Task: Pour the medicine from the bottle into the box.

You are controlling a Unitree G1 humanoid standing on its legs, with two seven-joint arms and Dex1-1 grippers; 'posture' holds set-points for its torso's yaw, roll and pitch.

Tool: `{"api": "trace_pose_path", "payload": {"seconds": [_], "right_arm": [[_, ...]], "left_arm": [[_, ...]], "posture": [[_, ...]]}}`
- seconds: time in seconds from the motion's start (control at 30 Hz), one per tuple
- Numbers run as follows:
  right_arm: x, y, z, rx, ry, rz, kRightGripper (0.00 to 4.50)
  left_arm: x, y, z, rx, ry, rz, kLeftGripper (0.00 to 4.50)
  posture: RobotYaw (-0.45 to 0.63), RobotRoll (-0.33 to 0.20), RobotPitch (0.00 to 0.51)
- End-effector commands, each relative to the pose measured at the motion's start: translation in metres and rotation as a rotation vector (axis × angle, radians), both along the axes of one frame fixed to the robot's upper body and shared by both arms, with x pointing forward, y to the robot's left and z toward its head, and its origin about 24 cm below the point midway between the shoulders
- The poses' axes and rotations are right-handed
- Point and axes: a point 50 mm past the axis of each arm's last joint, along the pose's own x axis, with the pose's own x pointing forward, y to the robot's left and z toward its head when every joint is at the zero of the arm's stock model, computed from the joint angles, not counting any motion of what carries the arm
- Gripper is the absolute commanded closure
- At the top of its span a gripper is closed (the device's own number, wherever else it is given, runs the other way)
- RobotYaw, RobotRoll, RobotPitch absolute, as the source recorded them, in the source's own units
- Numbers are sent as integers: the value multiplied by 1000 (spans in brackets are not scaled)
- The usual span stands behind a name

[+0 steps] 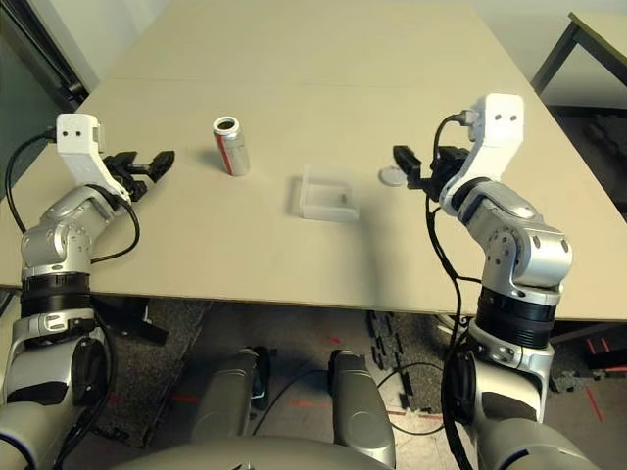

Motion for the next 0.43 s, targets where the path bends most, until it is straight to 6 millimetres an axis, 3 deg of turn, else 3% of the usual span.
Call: {"api": "trace_pose_path", "payload": {"seconds": [0.03,0.23,0.43], "right_arm": [[-3,-27,-9,-20,-6,-135,0],[-3,-44,-13,-62,-5,-248,0],[-7,-47,-11,-85,3,-291,0]], "left_arm": [[5,11,-5,20,0,45,19],[13,32,-2,64,-4,95,19],[7,64,4,118,4,185,19]], "posture": [[41,0,219],[4,0,259],[-2,0,280]]}}
